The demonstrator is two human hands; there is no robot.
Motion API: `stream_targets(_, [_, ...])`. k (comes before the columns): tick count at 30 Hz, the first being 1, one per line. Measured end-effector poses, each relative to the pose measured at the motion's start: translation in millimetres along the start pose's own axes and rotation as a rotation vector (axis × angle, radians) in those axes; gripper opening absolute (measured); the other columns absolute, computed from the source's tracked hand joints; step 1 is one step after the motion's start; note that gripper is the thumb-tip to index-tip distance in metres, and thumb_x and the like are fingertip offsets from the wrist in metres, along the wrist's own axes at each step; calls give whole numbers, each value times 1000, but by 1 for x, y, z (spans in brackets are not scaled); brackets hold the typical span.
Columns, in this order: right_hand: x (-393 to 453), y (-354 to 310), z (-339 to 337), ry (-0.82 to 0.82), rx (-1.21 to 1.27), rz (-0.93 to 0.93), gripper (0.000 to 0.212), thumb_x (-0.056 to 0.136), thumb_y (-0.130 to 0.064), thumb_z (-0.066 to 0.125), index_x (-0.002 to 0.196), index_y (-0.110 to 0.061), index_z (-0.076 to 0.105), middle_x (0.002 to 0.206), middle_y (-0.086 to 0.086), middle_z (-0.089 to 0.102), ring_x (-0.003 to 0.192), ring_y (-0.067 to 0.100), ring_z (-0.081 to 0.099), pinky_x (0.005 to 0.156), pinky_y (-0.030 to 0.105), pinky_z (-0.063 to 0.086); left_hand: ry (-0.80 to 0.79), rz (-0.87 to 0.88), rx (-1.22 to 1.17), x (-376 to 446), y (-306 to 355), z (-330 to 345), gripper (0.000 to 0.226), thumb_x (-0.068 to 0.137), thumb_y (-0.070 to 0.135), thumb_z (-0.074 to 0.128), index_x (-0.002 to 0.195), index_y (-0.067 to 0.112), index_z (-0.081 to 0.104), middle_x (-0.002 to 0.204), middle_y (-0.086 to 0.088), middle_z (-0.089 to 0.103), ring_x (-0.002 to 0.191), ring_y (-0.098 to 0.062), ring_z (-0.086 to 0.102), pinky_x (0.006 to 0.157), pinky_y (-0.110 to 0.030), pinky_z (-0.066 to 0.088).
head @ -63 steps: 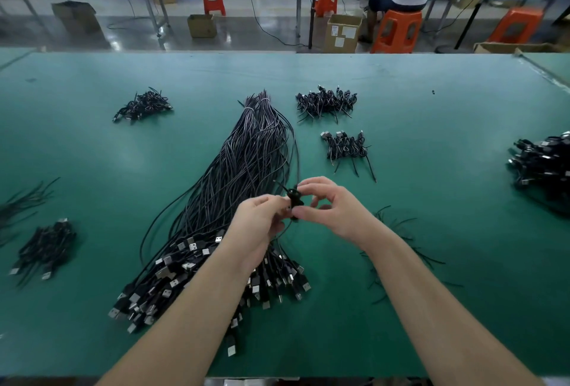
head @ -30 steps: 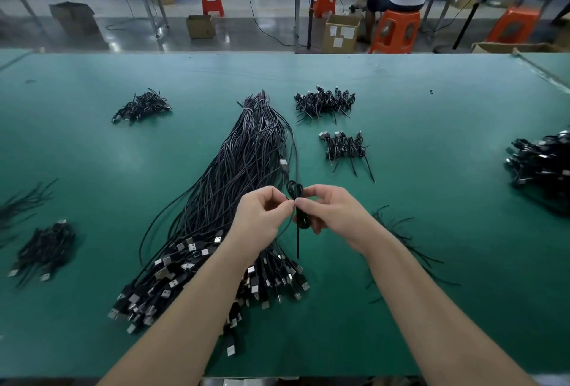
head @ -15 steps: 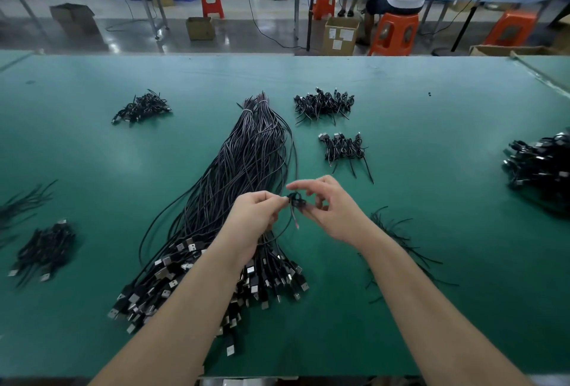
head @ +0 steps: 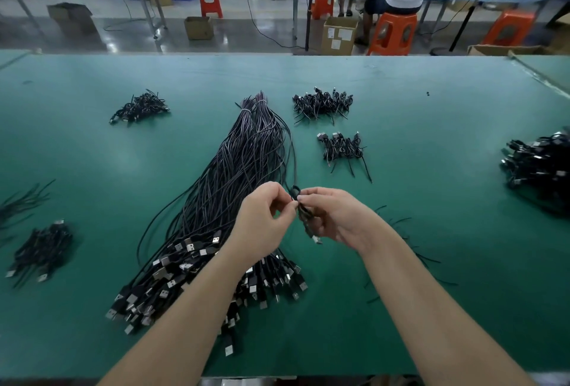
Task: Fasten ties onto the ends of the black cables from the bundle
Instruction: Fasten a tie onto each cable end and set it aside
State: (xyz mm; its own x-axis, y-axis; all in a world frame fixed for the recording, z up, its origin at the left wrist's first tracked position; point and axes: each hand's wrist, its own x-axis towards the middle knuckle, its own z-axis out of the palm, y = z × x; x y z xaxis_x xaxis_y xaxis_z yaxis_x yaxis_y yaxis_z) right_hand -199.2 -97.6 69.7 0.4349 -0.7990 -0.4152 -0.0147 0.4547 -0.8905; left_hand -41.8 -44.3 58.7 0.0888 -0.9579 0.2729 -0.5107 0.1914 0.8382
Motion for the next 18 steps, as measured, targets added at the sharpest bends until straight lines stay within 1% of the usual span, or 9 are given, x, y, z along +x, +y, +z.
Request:
stream_targets(2, [0,0,-4,-27,67,37,3,95,-9,63,94,-12,61,63,2,50,51,13,39,41,21,34,-19,146,149,-1,2,-1,18,90,5,68,78,13,58,79,5,55,74,-10,51,69,-22,42])
stream_targets(4, [0,0,-6,-64,104,37,5,96,-8,60,93,-11,59,62,2,47,49,13,39,42,21,31,-21,204,261,-2,4,-1,14,91,5,66,81,10,59,86,3,55,82,-20,51,75,-31,43])
stream_targets(6, [-1,1,-6,-81,118,5,8,100,-9,56,96,-11,63,64,3,53,51,12,47,45,22,37,8,207,264,-2,5,-1,14,91,6,67,80,9,59,83,2,55,79,-18,51,73,-28,43])
stream_targets(7, [-2,1,-6,-83,127,-20,12,101,-8,54,98,-10,65,68,4,59,54,11,53,48,22,42,28,163,208,-2,6,-2,16,91,7,68,78,8,59,78,3,56,73,-12,51,67,-23,42])
stream_targets(9, [-4,2,-8,-106,74,-118,21,101,-2,50,106,-10,69,81,7,69,61,12,58,58,24,51,46,-54,9,2,5,-4,17,91,12,69,77,10,62,65,9,55,56,-4,46,54,-15,36])
stream_targets(11, [-5,4,-10,-98,-179,-269,24,97,1,58,111,-14,71,92,3,71,71,11,59,67,26,54,33,-303,-224,8,1,-5,19,92,16,70,75,11,64,60,6,50,52,-7,38,52,-20,32])
stream_targets(13, [-3,7,-10,7,-415,-375,20,91,-8,72,108,-19,74,100,1,70,80,14,59,73,30,55,-5,-436,-362,9,-2,-4,22,92,17,70,71,14,64,65,-5,44,60,-16,34,57,-28,28])
stream_targets(16, [-1,10,-6,83,-447,-399,6,92,-19,73,94,-22,78,85,1,73,75,12,60,76,31,54,-2,-426,-353,6,-4,-1,21,91,17,71,72,12,65,62,0,48,58,-14,37,54,-26,31])
stream_targets(18, [1,10,-4,96,-451,-339,16,95,-22,68,86,-12,76,73,3,67,69,12,58,78,39,53,10,-309,-213,5,-3,-1,19,90,16,72,74,12,64,59,10,54,53,-5,43,52,-18,37])
